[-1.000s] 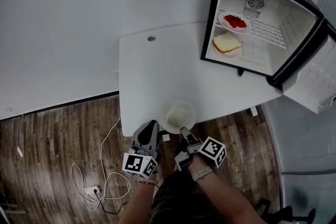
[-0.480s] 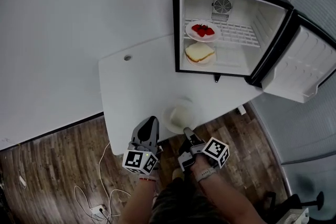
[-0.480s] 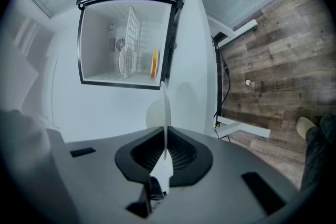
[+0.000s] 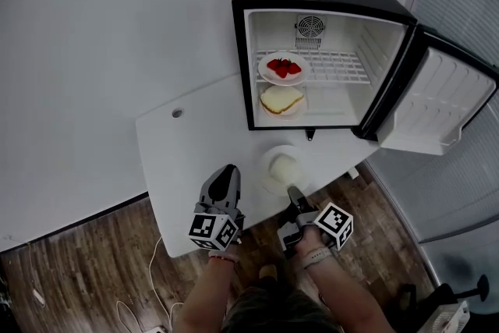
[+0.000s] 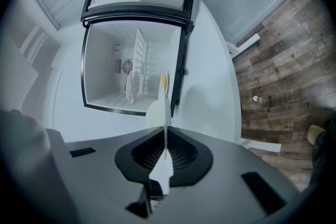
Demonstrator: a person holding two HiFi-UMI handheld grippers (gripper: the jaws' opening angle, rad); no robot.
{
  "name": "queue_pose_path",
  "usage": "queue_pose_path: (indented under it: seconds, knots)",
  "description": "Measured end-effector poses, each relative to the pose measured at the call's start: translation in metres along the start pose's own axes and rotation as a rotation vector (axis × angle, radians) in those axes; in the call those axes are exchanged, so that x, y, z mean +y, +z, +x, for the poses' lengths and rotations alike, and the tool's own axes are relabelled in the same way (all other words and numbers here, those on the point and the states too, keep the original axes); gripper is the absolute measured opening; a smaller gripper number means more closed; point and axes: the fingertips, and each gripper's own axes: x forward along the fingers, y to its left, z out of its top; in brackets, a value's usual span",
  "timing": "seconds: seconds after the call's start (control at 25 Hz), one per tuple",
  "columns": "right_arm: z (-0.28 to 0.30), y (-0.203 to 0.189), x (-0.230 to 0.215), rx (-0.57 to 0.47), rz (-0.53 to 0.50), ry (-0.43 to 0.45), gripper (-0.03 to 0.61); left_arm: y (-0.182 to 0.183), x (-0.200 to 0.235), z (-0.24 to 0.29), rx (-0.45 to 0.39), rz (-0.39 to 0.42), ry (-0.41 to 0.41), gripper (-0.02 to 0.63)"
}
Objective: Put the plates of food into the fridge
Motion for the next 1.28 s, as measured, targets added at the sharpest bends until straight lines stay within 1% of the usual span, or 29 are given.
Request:
queue_pose_path:
  seconds: [0.36, 0.52, 0.76, 1.04, 1.28]
  knots:
    - [0.011, 0.049, 0.006, -0.105, 0.027, -0.003, 0.017, -0.001, 0.017, 0.046, 0.008, -0.042, -0.003, 0.015]
    - [0.018, 0.075, 0.006, -0.138, 0.024, -0.017, 0.017, -0.007, 0.018, 0.066, 0.019, -0.041, -0.012, 0.015]
    - [0.032, 0.109, 0.002, -0.179, 0.022, -0.033, 0.017, -0.012, 0.031, 0.095, 0.013, -0.047, 0.008, 0.015]
    - [0.054, 0.139, 0.002, -0.212, 0.032, -0.034, 0.017, -0.022, 0.042, 0.12, 0.013, -0.053, 0.032, 0.015]
    - [0.07, 0.159, 0.005, -0.25, 0.056, -0.032, 0.017, -0.035, 0.04, 0.136, 0.026, -0.058, 0.025, 0.015]
